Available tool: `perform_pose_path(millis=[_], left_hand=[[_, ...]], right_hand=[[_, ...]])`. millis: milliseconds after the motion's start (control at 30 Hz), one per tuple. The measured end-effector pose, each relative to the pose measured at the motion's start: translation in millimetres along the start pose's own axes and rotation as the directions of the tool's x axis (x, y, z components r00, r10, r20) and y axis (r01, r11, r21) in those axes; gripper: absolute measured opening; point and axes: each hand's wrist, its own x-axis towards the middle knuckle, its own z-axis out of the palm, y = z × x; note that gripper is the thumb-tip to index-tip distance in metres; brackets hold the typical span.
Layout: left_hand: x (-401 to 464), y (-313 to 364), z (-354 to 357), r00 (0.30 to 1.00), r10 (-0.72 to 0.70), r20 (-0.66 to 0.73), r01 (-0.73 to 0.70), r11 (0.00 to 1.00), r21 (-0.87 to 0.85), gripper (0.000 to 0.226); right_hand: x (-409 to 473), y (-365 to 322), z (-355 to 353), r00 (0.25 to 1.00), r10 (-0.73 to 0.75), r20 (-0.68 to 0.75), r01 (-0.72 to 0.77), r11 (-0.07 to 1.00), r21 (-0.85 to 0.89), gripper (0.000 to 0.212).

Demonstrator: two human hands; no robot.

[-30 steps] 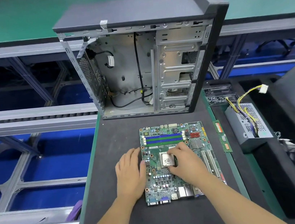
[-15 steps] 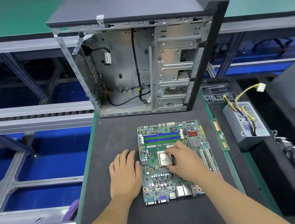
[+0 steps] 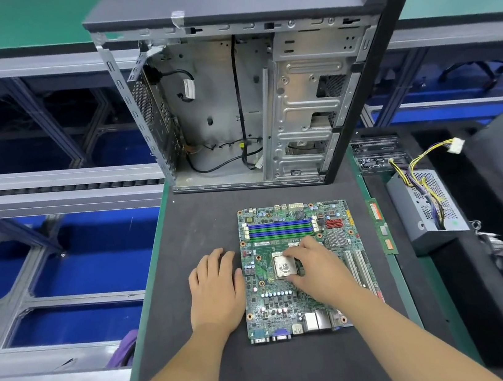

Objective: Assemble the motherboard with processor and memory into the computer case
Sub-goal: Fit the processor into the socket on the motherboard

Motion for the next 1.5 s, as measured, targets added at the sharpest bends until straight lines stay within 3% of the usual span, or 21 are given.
perform_pose_path(millis=[533,1000,1500], left_hand=[[0.6,1.0,-1.1,1.0,-0.011,0.001,0.011,1.0,0.003,0.038],[1.2,1.7,-2.3,1.0,-0.008,0.013,0.008,1.0,0.03,0.051],[1.2,0.2,-2.3,0.999,-0.005,0.033,0.004,0.999,0.041,0.044]], right_hand=[[1.5,-0.4,0.9,1.0,0.027,0.012,-0.027,0.999,0.023,0.064],[3.2,-1.9,-1.7,1.0,0.02,0.014,-0.02,1.0,0.022,0.051],[5.8,-2.9,-3.5,0.999,0.016,0.05,-0.016,1.0,0.002,0.053]])
